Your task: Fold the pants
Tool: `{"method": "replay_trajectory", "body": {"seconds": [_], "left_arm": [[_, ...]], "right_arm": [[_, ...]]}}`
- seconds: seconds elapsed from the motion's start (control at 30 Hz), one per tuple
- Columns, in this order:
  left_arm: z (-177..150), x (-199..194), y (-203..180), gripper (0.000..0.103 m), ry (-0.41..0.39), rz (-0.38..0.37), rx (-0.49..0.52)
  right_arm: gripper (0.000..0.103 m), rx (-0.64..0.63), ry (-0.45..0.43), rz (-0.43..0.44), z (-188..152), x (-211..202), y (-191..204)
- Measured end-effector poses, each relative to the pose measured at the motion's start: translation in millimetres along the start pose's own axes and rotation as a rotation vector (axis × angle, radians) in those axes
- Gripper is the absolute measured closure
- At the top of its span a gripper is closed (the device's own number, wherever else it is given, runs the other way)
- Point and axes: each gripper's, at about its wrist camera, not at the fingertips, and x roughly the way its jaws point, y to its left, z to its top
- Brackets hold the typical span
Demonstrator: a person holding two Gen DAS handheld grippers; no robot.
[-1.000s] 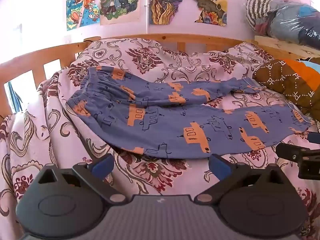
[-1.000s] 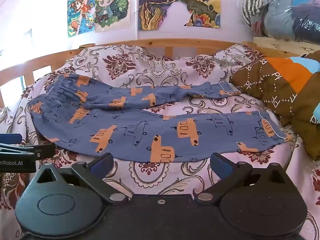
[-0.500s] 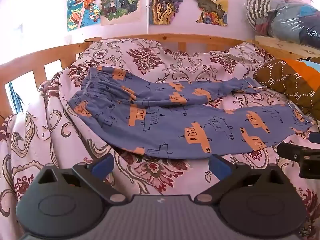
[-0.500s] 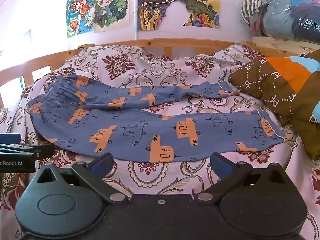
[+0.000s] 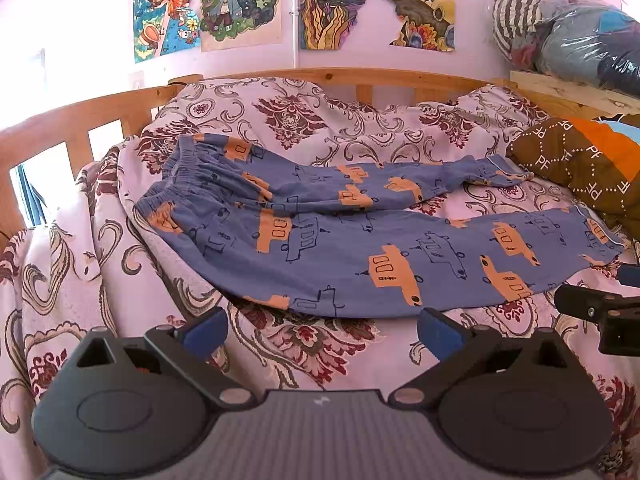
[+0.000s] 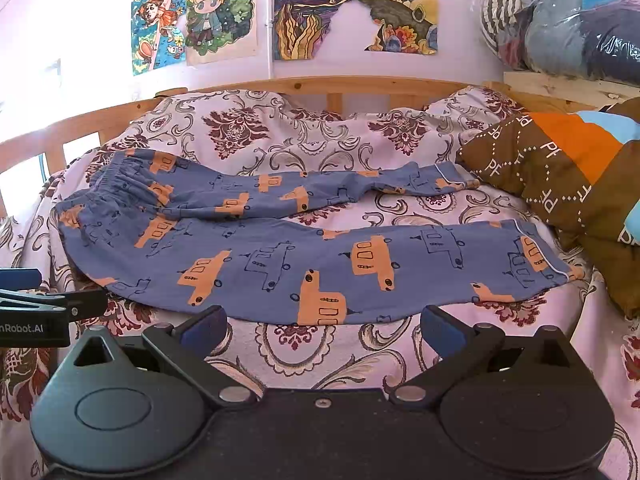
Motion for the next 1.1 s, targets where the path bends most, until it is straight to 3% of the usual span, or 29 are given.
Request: {"method": "replay_trajectory", "body": {"seconds": [1.1], "left_arm": [[0,16,5,0.000,0.078,-0.030,-0.051]], "right_arm": [[0.000,0.029,0.044,0.034,0,19,-10]]}}
